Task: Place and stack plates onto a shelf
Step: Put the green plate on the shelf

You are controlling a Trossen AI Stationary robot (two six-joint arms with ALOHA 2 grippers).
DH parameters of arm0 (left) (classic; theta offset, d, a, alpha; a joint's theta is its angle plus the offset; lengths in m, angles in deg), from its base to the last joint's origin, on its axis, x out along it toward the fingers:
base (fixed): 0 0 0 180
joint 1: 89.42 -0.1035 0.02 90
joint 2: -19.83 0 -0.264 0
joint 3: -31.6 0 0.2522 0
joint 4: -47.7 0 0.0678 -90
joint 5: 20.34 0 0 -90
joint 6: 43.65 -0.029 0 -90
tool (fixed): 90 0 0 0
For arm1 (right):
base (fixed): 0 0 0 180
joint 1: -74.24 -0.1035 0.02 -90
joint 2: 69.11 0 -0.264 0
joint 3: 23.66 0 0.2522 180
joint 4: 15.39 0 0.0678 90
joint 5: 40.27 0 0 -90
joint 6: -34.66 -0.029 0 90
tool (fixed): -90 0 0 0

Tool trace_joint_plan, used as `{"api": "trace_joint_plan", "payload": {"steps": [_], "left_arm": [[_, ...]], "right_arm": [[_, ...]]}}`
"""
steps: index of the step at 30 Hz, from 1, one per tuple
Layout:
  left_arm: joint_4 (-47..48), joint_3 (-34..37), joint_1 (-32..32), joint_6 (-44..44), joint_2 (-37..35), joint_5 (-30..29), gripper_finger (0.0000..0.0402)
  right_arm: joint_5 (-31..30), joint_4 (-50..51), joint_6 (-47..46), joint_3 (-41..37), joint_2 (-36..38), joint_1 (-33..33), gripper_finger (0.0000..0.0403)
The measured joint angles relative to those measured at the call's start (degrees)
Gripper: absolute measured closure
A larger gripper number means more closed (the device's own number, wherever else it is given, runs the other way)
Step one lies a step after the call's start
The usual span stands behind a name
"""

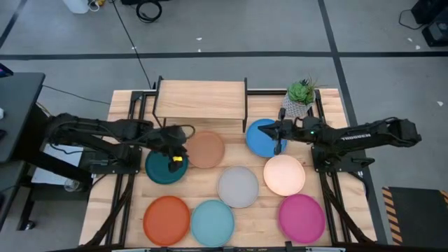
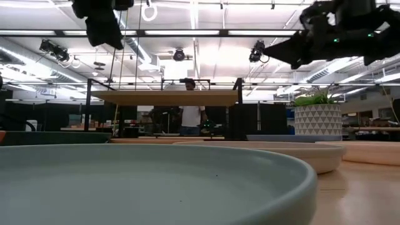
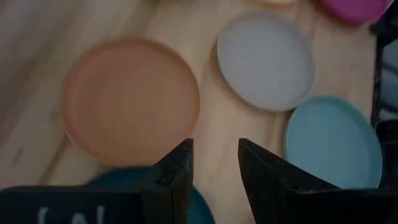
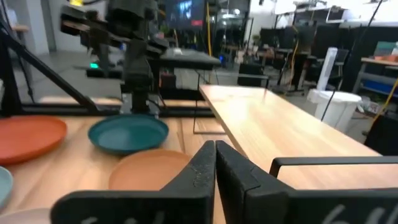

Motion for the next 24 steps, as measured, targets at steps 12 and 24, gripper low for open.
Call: {"api": "trace_joint_plan", "payload": {"steps": [12,24], "left_arm": [[7.56,-0.06,4.62,19.19,11.75,0.97,0.0267],[6.23,-0.94,4.4,31.82,25.46,6.34,0.0267]], "right_arm": [[-1.48,-7.14,0.79,0.74,-10.43,-0.46,0.0375],[-1.82,-14.77,3.73,0.69,-17.54,-1.83,0.0379]]}}
